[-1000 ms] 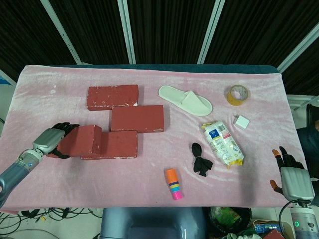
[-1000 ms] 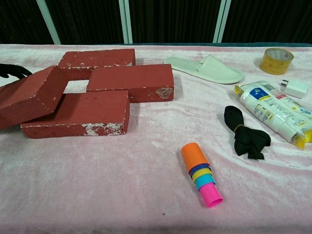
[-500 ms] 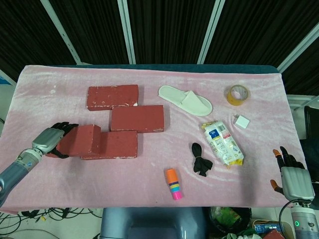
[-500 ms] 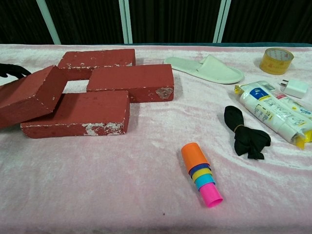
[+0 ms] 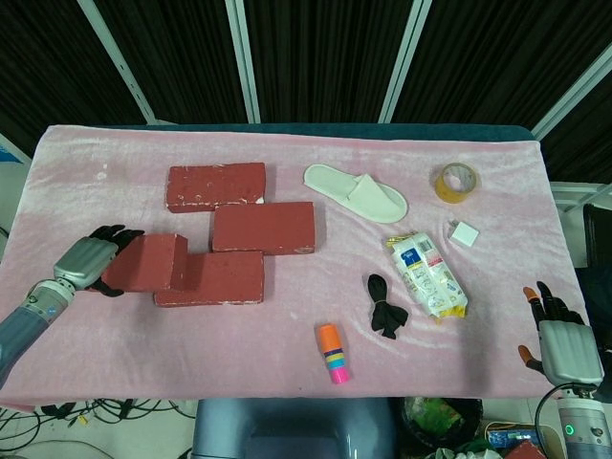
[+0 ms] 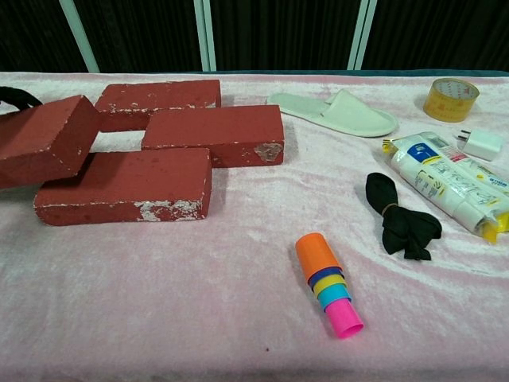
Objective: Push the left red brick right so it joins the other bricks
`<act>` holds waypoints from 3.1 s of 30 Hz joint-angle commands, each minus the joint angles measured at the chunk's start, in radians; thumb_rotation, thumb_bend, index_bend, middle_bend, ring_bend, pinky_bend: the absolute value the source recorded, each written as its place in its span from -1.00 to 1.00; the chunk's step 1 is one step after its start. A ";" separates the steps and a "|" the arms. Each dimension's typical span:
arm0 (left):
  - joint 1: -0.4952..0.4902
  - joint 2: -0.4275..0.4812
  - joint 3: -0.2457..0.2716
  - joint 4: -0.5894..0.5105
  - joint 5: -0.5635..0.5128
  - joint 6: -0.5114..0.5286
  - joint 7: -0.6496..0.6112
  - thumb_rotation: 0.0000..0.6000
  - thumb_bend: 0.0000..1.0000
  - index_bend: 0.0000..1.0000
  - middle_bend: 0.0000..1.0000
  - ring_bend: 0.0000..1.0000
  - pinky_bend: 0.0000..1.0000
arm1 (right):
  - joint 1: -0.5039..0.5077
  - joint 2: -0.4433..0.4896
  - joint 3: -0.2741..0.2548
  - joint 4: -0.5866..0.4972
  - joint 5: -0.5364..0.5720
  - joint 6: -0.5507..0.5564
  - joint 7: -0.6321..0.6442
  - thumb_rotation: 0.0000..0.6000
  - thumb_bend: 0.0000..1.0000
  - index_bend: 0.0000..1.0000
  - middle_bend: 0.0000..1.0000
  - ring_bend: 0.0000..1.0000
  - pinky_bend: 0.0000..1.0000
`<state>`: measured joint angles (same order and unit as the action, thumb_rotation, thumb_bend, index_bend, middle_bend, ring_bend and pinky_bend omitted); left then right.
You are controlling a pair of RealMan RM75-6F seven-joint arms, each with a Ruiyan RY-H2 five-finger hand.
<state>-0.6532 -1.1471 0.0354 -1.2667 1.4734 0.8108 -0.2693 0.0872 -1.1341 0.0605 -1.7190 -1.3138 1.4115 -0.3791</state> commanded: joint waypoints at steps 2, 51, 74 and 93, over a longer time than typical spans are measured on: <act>-0.033 0.086 -0.060 -0.110 -0.107 -0.031 0.156 1.00 -0.68 -0.82 -0.63 -0.94 -0.82 | 0.000 0.000 0.000 -0.001 0.002 -0.002 0.001 1.00 -0.70 -0.74 -0.93 -0.69 -0.43; -0.440 -0.075 0.056 0.072 -0.848 -0.364 0.599 1.00 -0.62 -0.74 -0.62 -0.94 -0.84 | 0.001 0.001 0.006 0.000 0.020 -0.003 0.001 1.00 -0.70 -0.74 -0.93 -0.69 -0.43; -0.454 -0.136 0.079 0.133 -0.855 -0.384 0.578 1.00 -0.62 -0.74 -0.62 -0.94 -0.84 | 0.002 -0.001 0.006 0.001 0.020 -0.002 0.000 1.00 -0.69 -0.75 -0.93 -0.69 -0.43; -0.454 -0.132 0.087 0.114 -0.821 -0.367 0.575 1.00 -0.62 -0.73 -0.62 -0.94 -0.84 | 0.001 -0.004 0.008 0.001 0.024 0.000 -0.001 1.00 -0.69 -0.75 -0.93 -0.69 -0.43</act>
<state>-1.1073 -1.2792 0.1224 -1.1525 0.6511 0.4428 0.3062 0.0885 -1.1377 0.0682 -1.7183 -1.2900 1.4120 -0.3801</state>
